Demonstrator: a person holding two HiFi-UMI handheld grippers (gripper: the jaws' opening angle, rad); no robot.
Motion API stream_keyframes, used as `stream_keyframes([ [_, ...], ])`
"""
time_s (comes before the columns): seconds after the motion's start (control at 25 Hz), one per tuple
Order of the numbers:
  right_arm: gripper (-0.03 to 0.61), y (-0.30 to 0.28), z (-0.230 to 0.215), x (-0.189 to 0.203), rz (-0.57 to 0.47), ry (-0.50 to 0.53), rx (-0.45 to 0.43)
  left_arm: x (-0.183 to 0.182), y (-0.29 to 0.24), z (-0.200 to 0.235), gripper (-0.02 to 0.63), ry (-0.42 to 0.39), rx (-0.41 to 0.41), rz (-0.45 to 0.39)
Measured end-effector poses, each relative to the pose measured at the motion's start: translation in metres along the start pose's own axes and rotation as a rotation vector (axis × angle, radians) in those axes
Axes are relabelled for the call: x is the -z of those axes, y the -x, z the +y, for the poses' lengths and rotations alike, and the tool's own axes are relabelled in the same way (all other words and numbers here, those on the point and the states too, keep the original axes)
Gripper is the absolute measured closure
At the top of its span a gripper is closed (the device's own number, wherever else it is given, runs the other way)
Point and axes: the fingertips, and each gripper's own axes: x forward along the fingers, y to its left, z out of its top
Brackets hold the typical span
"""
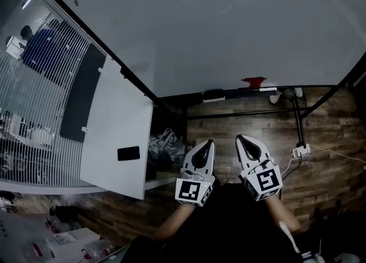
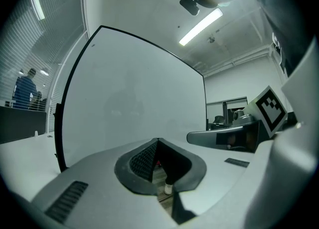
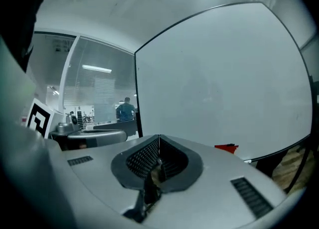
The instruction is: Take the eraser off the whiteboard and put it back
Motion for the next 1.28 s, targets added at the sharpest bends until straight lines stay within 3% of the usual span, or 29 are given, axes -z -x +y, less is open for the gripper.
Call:
stream_keyframes([
  [0.68, 0.563, 0.014, 0.008, -0.001, -0.039, 0.024, 0.035, -0.001, 0.000, -0.006, 0.607, -0.035, 0.063, -0.027],
  [1.28, 0.563, 0.011, 0.005, -0.001, -0.022, 0.033, 0.042, 0.002, -0.003, -0.001, 0.607, -0.009, 0.050, -0.027],
])
